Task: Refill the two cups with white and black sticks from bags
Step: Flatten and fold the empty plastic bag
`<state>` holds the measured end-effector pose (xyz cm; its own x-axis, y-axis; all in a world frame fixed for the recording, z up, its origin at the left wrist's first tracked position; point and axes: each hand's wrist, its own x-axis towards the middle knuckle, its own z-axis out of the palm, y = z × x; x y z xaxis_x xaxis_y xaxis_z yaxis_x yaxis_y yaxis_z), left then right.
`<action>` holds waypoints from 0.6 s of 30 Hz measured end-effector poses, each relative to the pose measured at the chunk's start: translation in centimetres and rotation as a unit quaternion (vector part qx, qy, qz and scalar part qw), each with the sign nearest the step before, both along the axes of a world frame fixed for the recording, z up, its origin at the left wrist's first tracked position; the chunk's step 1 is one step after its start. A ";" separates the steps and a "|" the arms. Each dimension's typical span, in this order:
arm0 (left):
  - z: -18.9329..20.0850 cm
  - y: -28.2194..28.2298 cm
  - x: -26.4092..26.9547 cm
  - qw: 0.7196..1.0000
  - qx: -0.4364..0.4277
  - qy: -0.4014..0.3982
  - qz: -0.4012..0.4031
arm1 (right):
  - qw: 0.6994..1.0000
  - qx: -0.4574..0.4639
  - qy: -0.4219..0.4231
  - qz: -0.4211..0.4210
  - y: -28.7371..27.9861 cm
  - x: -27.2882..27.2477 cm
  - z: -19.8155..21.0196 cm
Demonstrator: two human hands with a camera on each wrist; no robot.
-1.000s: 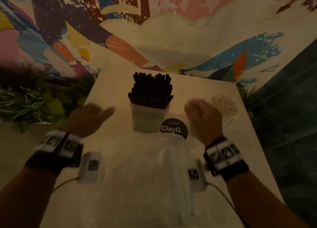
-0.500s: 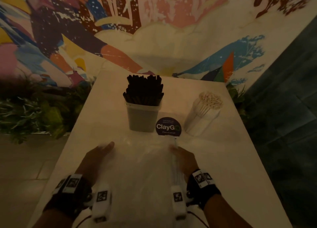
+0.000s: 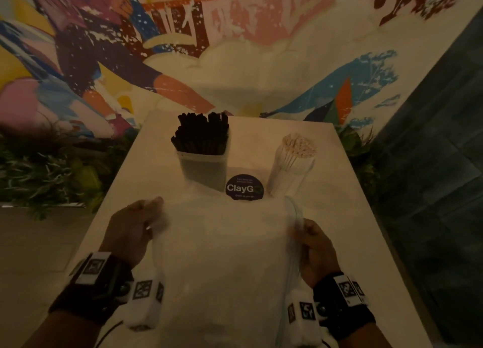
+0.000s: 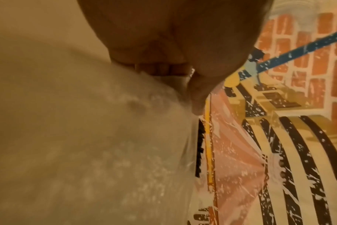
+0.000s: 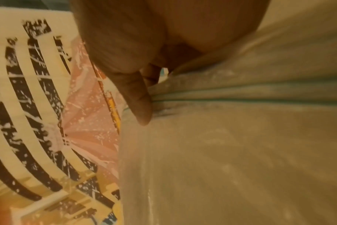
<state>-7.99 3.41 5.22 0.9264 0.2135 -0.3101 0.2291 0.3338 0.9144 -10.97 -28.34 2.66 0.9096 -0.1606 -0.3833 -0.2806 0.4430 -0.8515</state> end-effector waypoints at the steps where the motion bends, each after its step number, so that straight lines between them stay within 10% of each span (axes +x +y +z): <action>1: 0.2 -0.7 -0.1 1.000 0.009 -0.008 -0.013 | 1.000 0.016 -0.005 0.003 -0.5 -0.4 0.2; 9: 0.6 -6.3 -1.1 0.968 0.080 -0.008 -0.237 | 0.991 0.081 -0.007 0.103 -5.5 -2.2 0.5; 18: 1.8 -9.6 -1.4 0.991 0.131 -0.013 0.012 | 0.994 0.094 0.003 -0.049 -9.4 -3.4 0.9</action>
<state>-9.35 -6.17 7.06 0.9271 0.3065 -0.2159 0.1982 0.0883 0.9762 -14.37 -37.71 3.53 0.8907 -0.1726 -0.4206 -0.2337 0.6198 -0.7492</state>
